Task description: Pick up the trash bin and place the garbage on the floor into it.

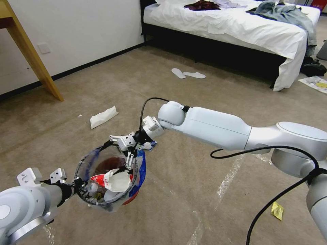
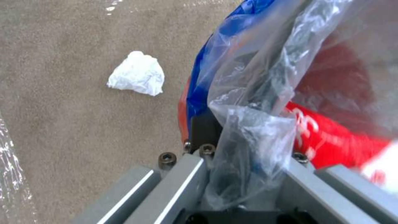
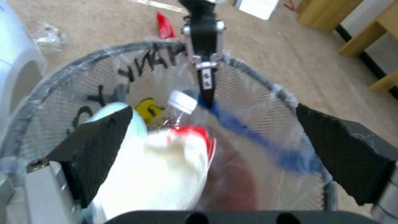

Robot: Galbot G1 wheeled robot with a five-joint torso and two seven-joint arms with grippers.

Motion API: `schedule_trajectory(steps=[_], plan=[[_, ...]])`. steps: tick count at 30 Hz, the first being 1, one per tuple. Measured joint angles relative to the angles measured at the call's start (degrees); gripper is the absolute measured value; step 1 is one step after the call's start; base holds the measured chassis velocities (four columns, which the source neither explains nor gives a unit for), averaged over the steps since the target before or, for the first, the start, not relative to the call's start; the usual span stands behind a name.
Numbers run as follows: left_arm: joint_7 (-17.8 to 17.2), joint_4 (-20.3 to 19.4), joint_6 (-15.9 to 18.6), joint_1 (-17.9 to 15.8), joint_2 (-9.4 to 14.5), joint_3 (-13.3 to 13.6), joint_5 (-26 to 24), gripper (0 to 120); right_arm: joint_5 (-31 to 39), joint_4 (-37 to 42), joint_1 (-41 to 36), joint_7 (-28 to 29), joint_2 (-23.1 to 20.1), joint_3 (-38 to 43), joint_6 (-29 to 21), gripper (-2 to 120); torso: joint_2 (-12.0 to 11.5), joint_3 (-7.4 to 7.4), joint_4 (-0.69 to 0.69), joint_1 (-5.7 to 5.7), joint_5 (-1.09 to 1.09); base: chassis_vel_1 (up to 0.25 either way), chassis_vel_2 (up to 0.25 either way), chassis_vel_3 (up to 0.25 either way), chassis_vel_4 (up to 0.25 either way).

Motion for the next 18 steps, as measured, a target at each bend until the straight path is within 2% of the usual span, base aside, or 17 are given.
schedule_trajectory(steps=[6, 10, 18], plan=[[0.0, -0.1, 0.0, 0.0, -0.2, 0.0, 0.2, 0, -0.4, -0.6, 1.3, -0.2, 0.9, -0.1, 0.1, 100, 0.0, 0.00, 0.00, 0.00, 0.00, 0.000, 0.000, 0.000, 0.000], [0.1, -0.4, 0.0, 0.1, -0.3, 0.0, 0.2, 0, -1.9, -2.6, 2.2, 2.8, 2.3, -0.9, 0.9, 100, 0.0, 0.00, 0.00, 0.00, 0.00, 0.000, 0.000, 0.000, 0.000], [0.1, -0.8, 0.1, 0.6, -0.8, -0.1, 0.6, 0, -1.3, -5.4, 3.7, 2.5, 4.1, -1.2, 1.1, 100, 0.0, 0.00, 0.00, 0.00, 0.00, 0.000, 0.000, 0.000, 0.000]])
